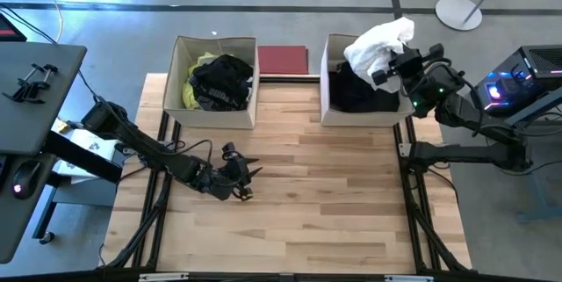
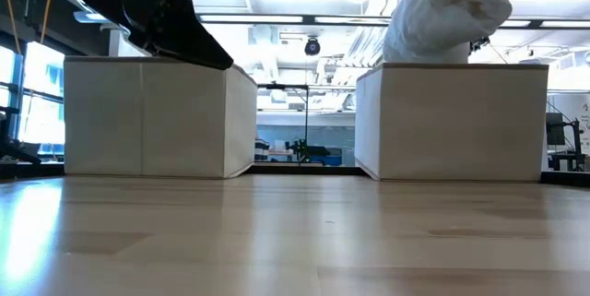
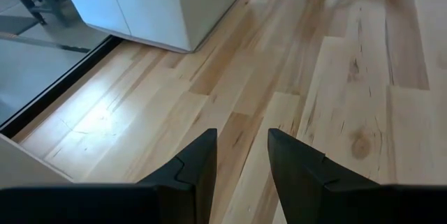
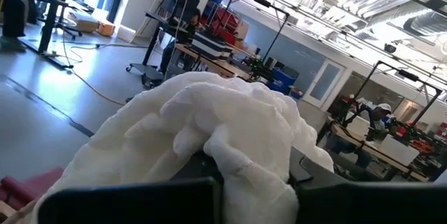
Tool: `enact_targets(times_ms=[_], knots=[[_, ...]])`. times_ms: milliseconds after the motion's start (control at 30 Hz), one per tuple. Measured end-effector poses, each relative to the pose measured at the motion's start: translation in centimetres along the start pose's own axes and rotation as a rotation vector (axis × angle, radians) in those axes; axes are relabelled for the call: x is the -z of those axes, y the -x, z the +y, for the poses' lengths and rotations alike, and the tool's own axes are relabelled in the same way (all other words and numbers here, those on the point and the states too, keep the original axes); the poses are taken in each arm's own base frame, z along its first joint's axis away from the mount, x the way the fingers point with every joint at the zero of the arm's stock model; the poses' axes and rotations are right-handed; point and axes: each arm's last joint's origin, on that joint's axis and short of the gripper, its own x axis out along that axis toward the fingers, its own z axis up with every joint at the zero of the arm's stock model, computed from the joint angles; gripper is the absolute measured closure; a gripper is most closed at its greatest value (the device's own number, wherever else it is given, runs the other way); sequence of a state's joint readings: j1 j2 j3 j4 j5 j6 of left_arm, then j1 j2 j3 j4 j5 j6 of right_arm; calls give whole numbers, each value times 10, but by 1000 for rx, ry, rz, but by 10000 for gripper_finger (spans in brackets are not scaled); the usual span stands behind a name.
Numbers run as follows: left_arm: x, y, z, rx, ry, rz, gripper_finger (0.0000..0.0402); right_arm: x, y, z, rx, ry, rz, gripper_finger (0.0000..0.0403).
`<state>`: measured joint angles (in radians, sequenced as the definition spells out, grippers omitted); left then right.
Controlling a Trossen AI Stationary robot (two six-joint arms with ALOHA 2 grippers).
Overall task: Sort clothes
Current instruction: Put the left white cloth into the right brown laundry organizer
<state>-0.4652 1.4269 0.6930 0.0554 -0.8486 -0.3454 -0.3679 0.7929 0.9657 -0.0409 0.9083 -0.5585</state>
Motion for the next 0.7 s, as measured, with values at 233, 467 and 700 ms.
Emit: enact_targets(times_ms=[233,467,700], knots=[[0,0,0,0,-2,0,284,-1,1,0,-28,-2,-19,365],[0,0,0,1,1,-3,284,-8,7,8,-226,-32,-150,365],[-53,27,10,-38,19,-223,284,-19,24,31,-765,-215,-365,365]])
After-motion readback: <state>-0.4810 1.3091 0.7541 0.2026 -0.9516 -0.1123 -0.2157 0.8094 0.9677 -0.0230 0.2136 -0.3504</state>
